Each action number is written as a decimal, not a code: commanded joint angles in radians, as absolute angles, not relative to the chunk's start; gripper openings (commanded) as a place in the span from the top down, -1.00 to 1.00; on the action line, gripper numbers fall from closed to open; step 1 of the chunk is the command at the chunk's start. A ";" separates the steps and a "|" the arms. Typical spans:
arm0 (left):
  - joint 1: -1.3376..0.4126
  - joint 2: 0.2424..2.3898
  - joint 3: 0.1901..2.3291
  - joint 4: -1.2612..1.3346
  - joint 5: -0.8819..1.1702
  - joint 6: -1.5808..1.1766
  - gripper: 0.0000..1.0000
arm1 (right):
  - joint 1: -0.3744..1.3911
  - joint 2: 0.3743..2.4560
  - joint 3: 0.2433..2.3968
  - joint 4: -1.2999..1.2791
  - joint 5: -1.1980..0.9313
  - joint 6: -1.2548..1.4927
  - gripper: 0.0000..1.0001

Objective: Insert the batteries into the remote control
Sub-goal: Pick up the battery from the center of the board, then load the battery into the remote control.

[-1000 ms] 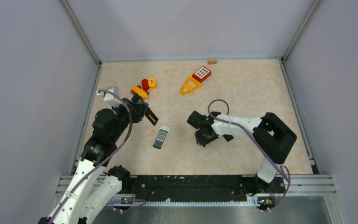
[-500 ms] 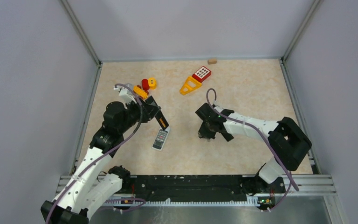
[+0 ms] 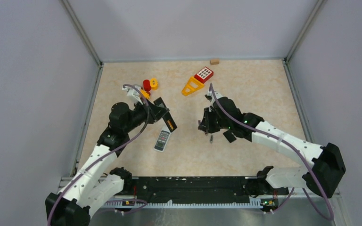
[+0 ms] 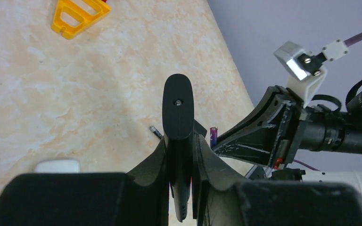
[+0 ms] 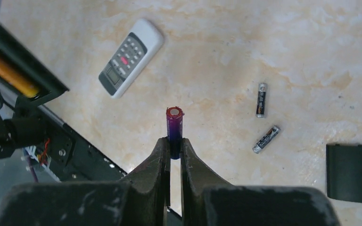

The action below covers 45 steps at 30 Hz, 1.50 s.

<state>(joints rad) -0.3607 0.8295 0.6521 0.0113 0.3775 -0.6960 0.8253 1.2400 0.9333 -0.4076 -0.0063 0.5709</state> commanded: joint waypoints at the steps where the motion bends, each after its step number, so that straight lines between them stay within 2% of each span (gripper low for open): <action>1: -0.356 0.845 0.646 0.188 0.487 -0.731 1.00 | 0.824 1.190 1.010 -0.431 -0.162 0.314 1.00; 6: -0.357 0.942 0.694 0.246 0.641 -0.798 1.00 | 0.827 1.211 1.144 -0.586 -0.243 0.232 1.00; 9: -0.356 1.005 0.720 0.198 0.693 -0.823 1.00 | 0.829 1.215 1.222 -0.659 -0.271 0.251 1.00; 14: -0.355 1.114 0.725 0.259 0.782 -0.892 1.00 | 0.834 1.270 1.372 -0.783 -0.280 0.303 1.00; 21: -0.354 1.241 0.743 0.409 0.895 -1.010 1.00 | 0.889 1.422 1.559 -0.990 -0.095 0.331 1.00; 35: -0.351 1.263 0.696 0.449 0.745 -1.047 1.00 | 0.939 1.596 1.740 -1.095 -0.134 0.345 1.00; 45: -0.351 1.249 0.641 0.551 0.718 -1.155 1.00 | 0.940 1.636 1.742 -1.106 -0.121 0.356 1.00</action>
<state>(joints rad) -0.3550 1.2724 0.6483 0.4503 0.7319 -1.1103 0.9295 1.6321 1.7042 -1.0958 -0.1280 0.3443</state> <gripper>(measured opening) 0.200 0.070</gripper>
